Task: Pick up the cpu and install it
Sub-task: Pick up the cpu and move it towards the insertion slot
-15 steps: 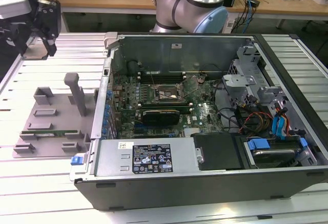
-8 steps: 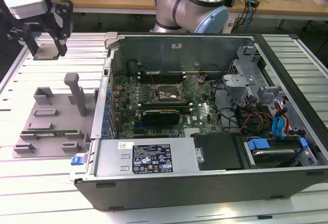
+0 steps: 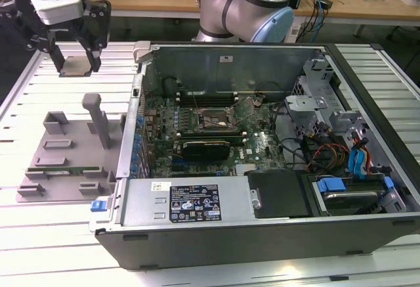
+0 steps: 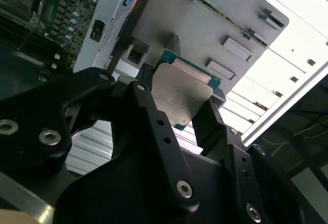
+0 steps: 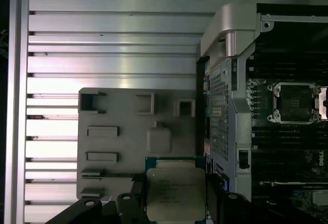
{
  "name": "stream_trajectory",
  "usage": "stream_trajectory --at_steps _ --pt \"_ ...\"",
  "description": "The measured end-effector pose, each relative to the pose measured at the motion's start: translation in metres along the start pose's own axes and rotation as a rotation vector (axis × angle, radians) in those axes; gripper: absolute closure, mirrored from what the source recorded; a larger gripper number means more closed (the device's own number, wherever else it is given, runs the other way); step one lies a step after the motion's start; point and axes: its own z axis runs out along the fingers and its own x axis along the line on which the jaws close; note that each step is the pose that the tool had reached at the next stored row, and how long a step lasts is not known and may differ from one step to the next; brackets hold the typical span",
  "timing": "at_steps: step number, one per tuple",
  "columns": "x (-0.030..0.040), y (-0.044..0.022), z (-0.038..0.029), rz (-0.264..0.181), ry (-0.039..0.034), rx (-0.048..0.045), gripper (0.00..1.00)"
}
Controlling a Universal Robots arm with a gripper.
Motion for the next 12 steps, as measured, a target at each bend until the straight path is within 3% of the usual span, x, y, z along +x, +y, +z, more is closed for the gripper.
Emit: stream_trajectory --at_steps 12 --pt "-0.0263 -0.0002 0.0004 0.0 0.0 0.0 0.45"
